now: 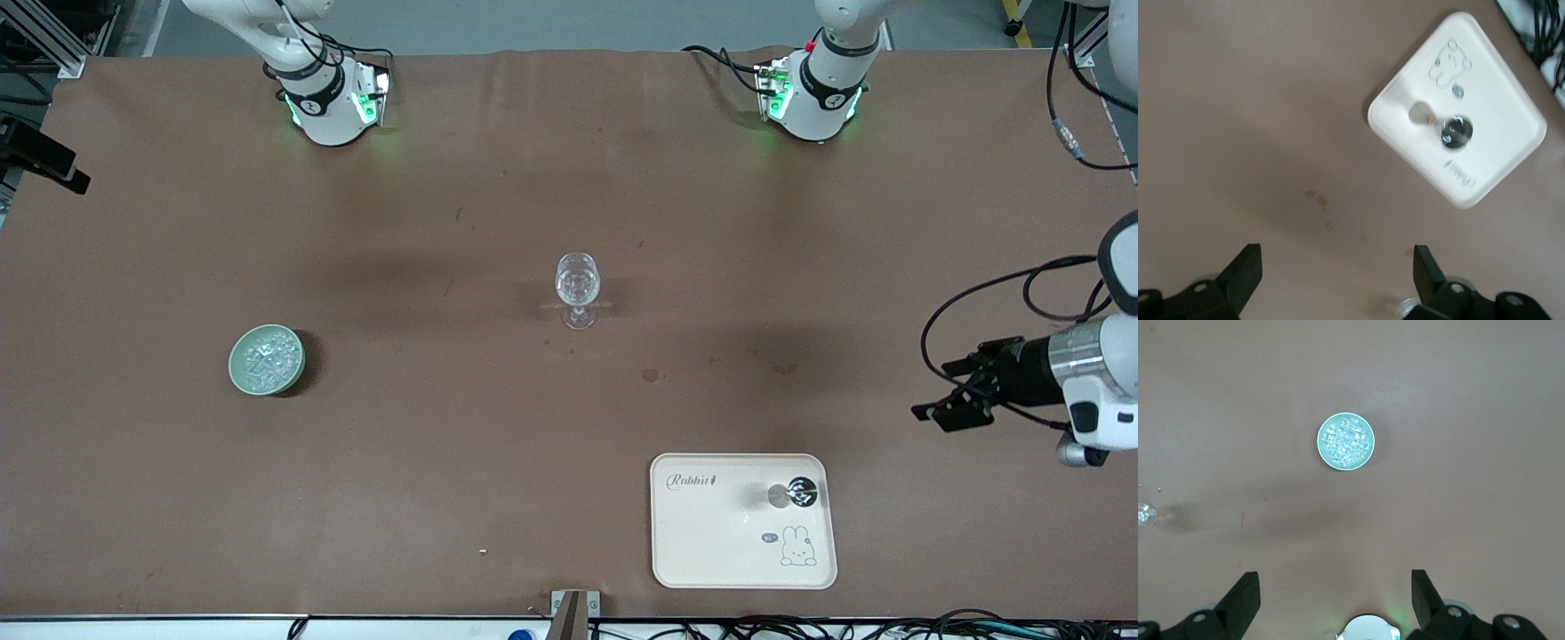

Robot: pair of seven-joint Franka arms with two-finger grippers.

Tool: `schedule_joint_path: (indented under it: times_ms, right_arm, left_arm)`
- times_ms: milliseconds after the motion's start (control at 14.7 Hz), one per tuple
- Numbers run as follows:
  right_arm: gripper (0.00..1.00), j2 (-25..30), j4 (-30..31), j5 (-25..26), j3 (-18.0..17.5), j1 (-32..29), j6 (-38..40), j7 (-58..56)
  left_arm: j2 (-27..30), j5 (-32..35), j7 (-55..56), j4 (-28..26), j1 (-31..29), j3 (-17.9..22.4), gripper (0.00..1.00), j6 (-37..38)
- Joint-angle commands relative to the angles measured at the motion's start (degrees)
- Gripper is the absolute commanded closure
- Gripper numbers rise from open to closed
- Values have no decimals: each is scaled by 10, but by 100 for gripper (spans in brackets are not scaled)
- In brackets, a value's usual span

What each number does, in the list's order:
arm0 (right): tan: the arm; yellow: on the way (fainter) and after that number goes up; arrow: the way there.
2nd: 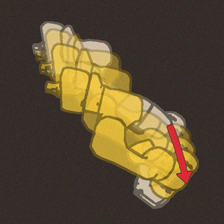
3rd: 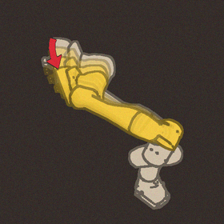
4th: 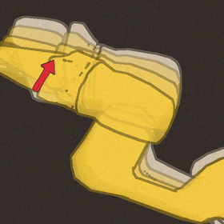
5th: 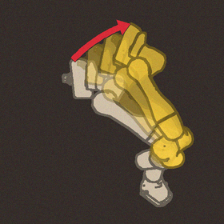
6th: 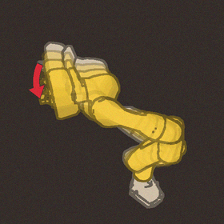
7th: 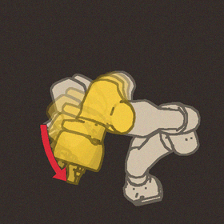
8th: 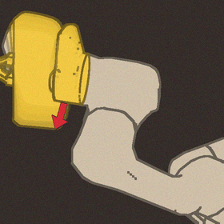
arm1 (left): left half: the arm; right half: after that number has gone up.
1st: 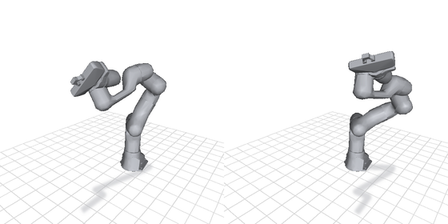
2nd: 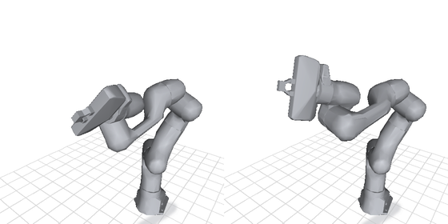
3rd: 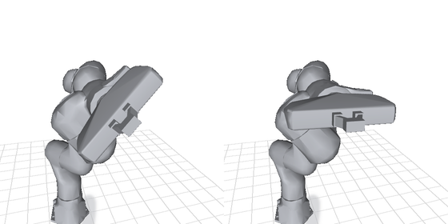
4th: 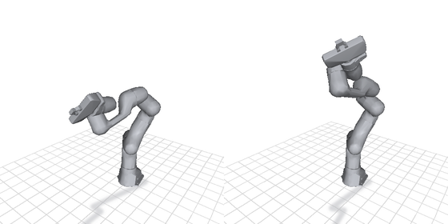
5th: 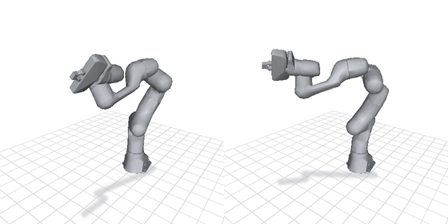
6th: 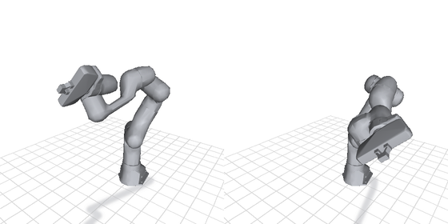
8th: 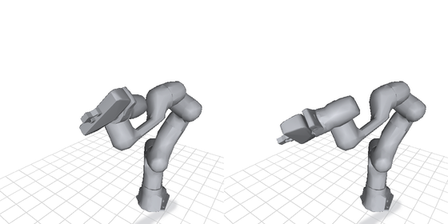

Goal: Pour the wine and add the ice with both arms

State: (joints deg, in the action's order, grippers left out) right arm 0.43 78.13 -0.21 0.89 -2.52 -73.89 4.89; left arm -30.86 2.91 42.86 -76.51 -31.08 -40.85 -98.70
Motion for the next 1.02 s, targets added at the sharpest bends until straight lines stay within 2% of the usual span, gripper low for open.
schedule_joint_path:
  times_ms: [0,136,272,341,545,613,954]
  right_arm:
    - [0,28,36,-2,-2,-7,-12,-17]
    - [0,26,35,-2,-1,-10,-13,-18]
    - [0,25,35,-2,-1,-11,-14,-18]
    - [0,23,34,-2,-1,-11,-25,-18]
    - [0,22,38,-2,-1,-11,-33,-20]
    - [0,21,39,-1,-1,-10,-34,-21]
    - [0,14,51,-1,-1,-9,-53,-26]
  left_arm:
    - [77,10,-105,-26,-7,3,0,50]
    - [121,10,-189,-25,-7,11,0,72]
    - [169,10,-246,-30,6,37,0,85]
    - [181,10,-268,-29,26,65,0,104]
    - [233,-1,-317,-29,155,229,0,170]
    - [249,-1,-321,-31,194,262,0,185]
    - [327,-39,-326,-111,301,351,0,172]
